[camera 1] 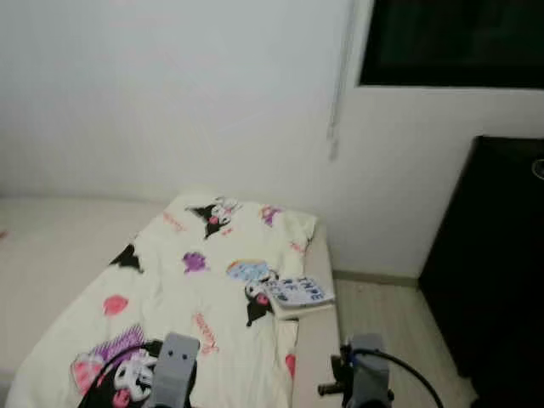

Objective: Clean up the room

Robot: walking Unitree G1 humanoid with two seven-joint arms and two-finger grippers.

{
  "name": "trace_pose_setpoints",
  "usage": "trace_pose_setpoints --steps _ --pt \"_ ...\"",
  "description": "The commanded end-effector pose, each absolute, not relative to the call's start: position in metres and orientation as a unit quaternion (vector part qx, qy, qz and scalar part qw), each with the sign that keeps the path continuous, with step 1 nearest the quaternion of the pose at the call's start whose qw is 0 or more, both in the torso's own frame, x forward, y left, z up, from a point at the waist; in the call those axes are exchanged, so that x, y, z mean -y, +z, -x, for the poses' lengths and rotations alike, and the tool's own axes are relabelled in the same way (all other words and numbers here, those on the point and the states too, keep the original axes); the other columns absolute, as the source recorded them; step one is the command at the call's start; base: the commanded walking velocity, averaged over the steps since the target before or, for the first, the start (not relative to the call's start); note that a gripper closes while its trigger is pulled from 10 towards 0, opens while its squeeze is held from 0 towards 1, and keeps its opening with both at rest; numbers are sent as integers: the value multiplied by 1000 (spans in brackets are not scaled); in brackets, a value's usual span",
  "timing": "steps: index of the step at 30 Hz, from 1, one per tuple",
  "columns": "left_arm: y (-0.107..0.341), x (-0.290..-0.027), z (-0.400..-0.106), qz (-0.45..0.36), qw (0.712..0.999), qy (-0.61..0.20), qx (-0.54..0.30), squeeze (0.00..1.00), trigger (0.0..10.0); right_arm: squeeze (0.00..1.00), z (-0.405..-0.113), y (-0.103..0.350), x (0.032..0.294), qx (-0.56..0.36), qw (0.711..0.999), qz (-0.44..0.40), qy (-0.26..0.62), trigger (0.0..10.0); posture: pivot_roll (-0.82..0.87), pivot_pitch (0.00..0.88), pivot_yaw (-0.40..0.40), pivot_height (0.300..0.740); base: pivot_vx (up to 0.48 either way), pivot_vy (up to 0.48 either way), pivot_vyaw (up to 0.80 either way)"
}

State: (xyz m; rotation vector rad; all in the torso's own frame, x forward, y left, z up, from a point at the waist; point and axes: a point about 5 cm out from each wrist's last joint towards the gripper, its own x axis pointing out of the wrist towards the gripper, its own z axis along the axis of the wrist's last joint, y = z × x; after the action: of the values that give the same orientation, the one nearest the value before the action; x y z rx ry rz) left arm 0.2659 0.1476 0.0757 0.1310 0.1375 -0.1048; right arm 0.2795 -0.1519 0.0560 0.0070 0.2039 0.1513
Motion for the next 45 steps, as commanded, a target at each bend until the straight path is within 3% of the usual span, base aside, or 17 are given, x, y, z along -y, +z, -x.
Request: trace_pose_setpoints --steps 1,45 --pt "70 -149 -261 -67 993 -52 -82 0 10000 0 -276 52 154 -112 991 -3 72 10000 -69 116 22 740 0 -315 0" --pt "70 -151 -262 -67 993 -50 -82 0 10000 0 -276 53 155 -112 991 -5 68 10000 -72 125 29 740 0 -314 0"
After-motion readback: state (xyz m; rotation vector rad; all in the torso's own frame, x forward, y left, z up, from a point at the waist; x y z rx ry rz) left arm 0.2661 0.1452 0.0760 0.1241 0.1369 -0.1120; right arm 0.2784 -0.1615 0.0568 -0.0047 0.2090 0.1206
